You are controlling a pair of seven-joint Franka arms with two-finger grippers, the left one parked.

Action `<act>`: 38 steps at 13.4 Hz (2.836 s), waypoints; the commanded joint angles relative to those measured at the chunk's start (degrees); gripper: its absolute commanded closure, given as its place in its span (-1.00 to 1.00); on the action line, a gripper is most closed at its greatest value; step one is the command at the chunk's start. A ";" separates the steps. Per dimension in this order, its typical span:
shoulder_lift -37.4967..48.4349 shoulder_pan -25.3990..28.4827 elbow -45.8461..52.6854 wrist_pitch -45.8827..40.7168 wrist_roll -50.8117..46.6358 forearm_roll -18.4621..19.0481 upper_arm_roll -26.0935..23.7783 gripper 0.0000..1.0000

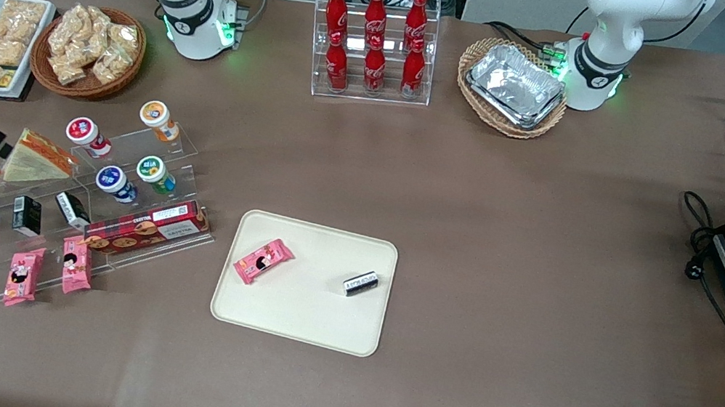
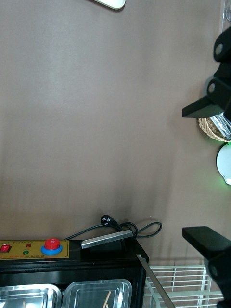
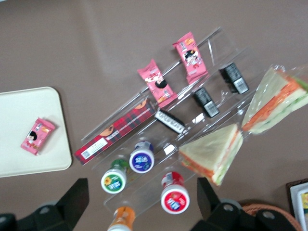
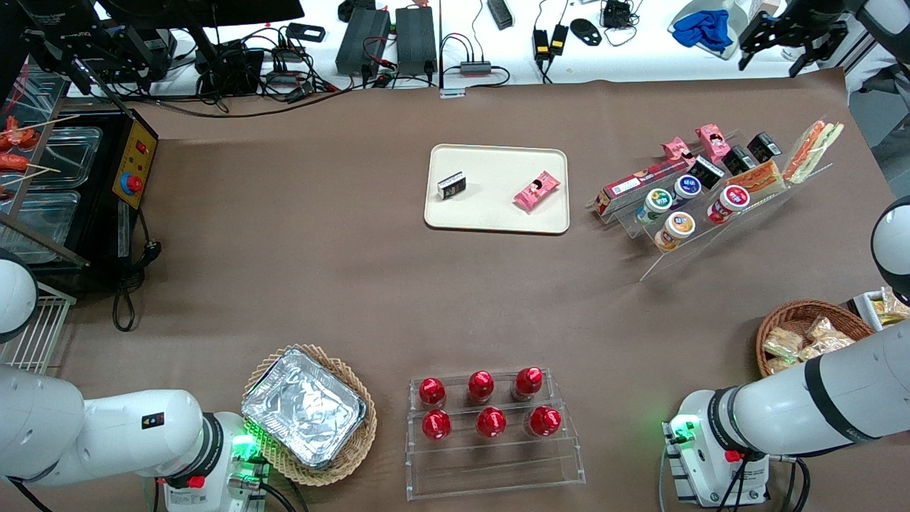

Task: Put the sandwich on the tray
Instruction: 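Move the right gripper over the wrapped sandwiches in the acrylic rack, then lower the right gripper and grasp the carrot-filled wrapped sandwich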

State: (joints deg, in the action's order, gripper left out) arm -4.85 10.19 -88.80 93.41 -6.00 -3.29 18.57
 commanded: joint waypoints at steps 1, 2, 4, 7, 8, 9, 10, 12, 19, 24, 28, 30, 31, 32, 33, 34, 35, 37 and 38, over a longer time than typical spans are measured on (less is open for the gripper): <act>-1.12 0.44 0.12 1.86 2.66 0.22 4.70 -1.00; -1.38 0.44 0.12 2.04 2.57 0.30 5.76 -1.00; -2.09 0.53 0.04 3.53 2.22 0.39 8.57 -1.00; -3.14 0.53 -0.05 4.32 -1.28 0.30 11.83 -1.00; -3.67 0.53 -0.05 4.41 -2.95 0.30 12.97 -1.00; -4.37 0.53 -0.05 4.50 -4.01 0.30 14.02 -1.00; -4.98 0.62 -0.05 4.94 -5.15 0.30 15.34 -1.00; -6.30 0.53 -0.40 5.56 -8.05 -0.31 16.75 -1.00; -10.96 0.18 -1.11 11.17 -5.70 -4.43 20.89 -1.00; -15.36 0.00 -2.07 15.66 2.99 -12.33 25.10 -1.00; -16.76 0.00 -5.23 19.52 5.21 -14.29 25.55 -1.00; -16.94 0.09 -7.86 22.77 5.30 -14.29 25.46 -1.00; -16.94 0.09 -9.09 24.35 6.43 -14.55 25.46 -1.00; -17.03 0.09 -10.06 25.84 8.09 -15.68 25.46 -1.00; -17.29 0.00 -10.94 26.90 9.68 -17.17 25.55 -1.00; -17.73 0.00 -11.39 27.87 10.74 -18.06 25.55 -1.00; -18.43 -0.09 -11.39 28.49 11.01 -18.67 25.55 -1.00; -19.22 -0.52 -11.22 28.85 11.71 -19.99 25.55 -1.00; -19.75 -0.61 -11.22 29.54 12.67 -20.69 25.55 -1.00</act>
State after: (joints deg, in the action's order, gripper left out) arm -23.21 9.69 -99.86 120.89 3.71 -20.67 43.51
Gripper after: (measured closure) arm 0.000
